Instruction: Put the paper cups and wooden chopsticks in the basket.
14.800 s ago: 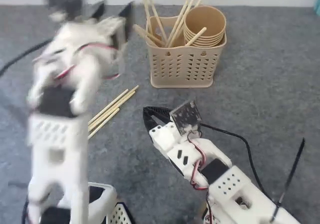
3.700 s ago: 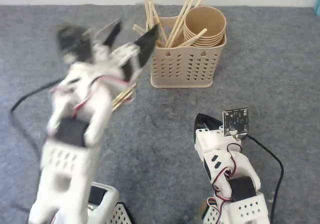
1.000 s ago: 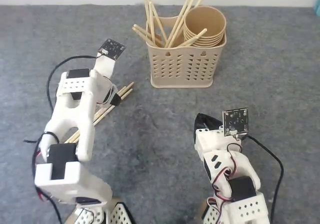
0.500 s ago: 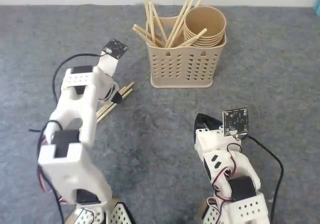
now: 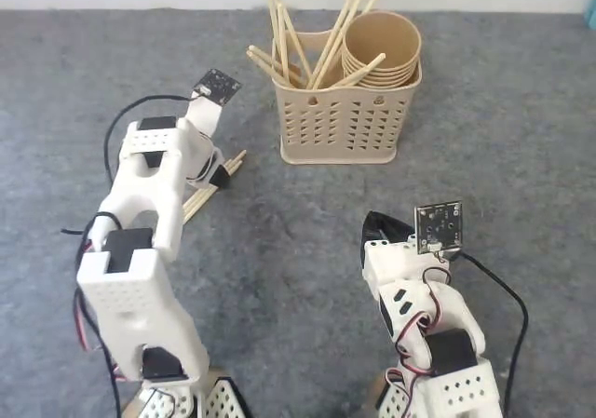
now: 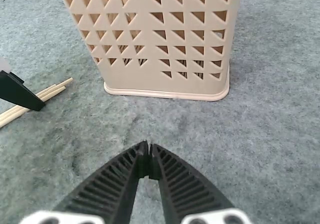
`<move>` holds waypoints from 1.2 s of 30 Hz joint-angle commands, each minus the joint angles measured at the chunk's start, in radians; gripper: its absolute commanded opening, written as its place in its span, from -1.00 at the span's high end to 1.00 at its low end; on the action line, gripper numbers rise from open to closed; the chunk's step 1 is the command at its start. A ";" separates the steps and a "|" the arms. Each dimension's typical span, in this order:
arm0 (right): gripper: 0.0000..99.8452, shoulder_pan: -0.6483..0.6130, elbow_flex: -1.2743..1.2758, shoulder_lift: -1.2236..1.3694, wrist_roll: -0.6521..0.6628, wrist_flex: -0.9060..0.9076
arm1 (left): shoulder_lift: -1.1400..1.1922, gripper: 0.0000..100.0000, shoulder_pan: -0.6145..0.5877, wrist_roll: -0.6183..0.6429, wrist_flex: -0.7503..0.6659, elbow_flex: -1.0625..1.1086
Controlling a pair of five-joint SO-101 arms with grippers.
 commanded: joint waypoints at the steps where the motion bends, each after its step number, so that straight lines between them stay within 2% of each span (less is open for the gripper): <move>1: 0.98 0.012 0.018 -0.019 0.000 0.002 | -0.009 0.67 -0.011 -0.014 -0.018 -0.045; 5: 0.98 0.012 0.018 -0.019 0.000 0.002 | -0.009 0.98 -0.005 -0.014 -0.020 -0.045; 21: 0.98 0.015 0.018 -0.019 0.000 0.002 | -0.061 0.97 -0.011 -0.006 -0.011 -0.045; 32: 0.98 0.015 0.018 -0.019 0.000 0.001 | -0.387 0.97 0.037 -0.005 0.239 -0.044; 36: 0.98 0.015 0.018 -0.019 0.000 0.001 | -0.500 0.97 0.057 0.078 0.279 -0.044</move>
